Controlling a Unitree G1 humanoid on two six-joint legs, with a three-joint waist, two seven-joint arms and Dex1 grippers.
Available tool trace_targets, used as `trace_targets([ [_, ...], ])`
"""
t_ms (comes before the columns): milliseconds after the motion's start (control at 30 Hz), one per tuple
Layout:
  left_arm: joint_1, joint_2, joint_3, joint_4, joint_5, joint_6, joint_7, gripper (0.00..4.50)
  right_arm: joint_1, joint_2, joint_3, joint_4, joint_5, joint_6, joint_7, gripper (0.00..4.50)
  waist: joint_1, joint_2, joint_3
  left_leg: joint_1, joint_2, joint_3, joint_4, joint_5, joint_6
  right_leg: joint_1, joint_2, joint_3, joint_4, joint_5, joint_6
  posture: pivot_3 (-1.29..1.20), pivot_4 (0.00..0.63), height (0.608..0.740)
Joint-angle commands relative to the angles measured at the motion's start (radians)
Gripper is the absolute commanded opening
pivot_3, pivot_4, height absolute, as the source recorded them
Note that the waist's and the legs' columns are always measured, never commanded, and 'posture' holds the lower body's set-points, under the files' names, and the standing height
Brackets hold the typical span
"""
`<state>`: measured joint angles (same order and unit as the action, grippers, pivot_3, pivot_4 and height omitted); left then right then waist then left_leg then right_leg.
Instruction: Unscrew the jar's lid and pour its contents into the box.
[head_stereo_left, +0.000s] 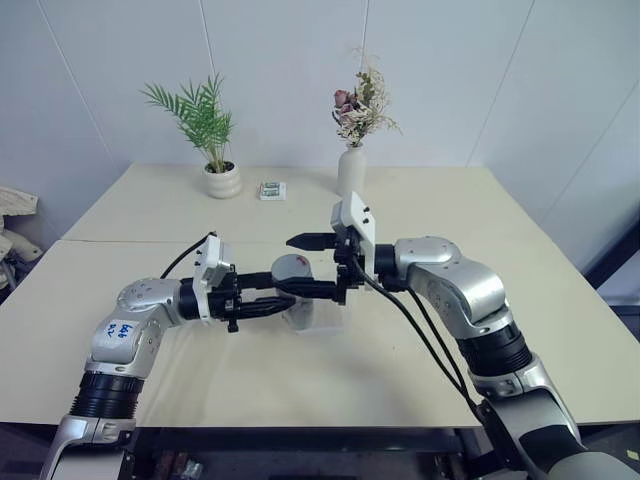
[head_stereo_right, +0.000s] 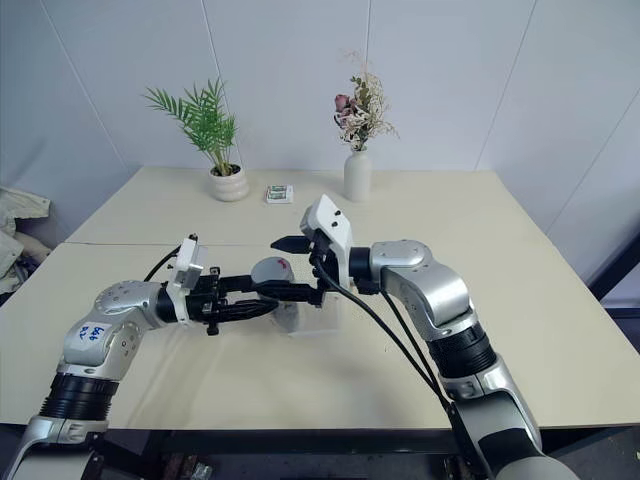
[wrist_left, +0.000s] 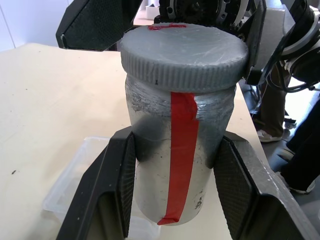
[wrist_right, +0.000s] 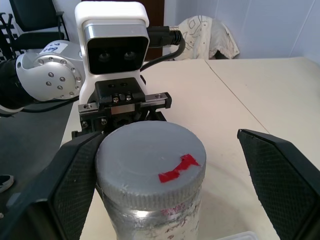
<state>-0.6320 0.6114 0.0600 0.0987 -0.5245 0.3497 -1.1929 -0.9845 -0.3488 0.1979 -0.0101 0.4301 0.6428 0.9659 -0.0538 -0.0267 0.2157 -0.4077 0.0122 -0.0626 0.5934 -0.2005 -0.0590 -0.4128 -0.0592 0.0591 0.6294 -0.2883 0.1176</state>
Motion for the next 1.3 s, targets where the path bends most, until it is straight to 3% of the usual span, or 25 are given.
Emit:
trace_targets([
  [33, -0.021, 0.004, 0.014, -0.01, -0.011, -0.006, -0.01, 1.9, -0.025, -0.03, -0.049, 0.009, -0.004, -0.019, -0.003, 4.48, 0.0, 0.0, 0.0, 0.0, 0.0, 0.0, 0.0, 0.0, 0.0, 0.0, 0.0, 0.0, 0.0, 0.0, 0.0, 0.0, 0.15, 0.74],
  [933, -0.029, 0.004, 0.016, 0.007, -0.007, -0.016, -0.026, 1.9, 0.03, -0.216, -0.183, 0.103, 0.051, -0.007, 0.064, 4.48, 0.0, 0.0, 0.0, 0.0, 0.0, 0.001, 0.0, 0.0, 0.0, 0.0, 0.0, 0.0, -0.001, 0.0, 0.0, 0.0, 0.15, 0.74],
  [1300, -0.024, 0.008, 0.016, 0.001, -0.007, -0.008, -0.024, 1.9, 0.036, -0.125, -0.161, -0.13, 0.205, 0.138, 0.043, 4.48, 0.001, 0.0, 0.0, 0.0, 0.0, 0.001, 0.0, 0.0, 0.0, 0.0, 0.0, 0.0, 0.0, 0.0, 0.0, 0.0, 0.15, 0.74],
])
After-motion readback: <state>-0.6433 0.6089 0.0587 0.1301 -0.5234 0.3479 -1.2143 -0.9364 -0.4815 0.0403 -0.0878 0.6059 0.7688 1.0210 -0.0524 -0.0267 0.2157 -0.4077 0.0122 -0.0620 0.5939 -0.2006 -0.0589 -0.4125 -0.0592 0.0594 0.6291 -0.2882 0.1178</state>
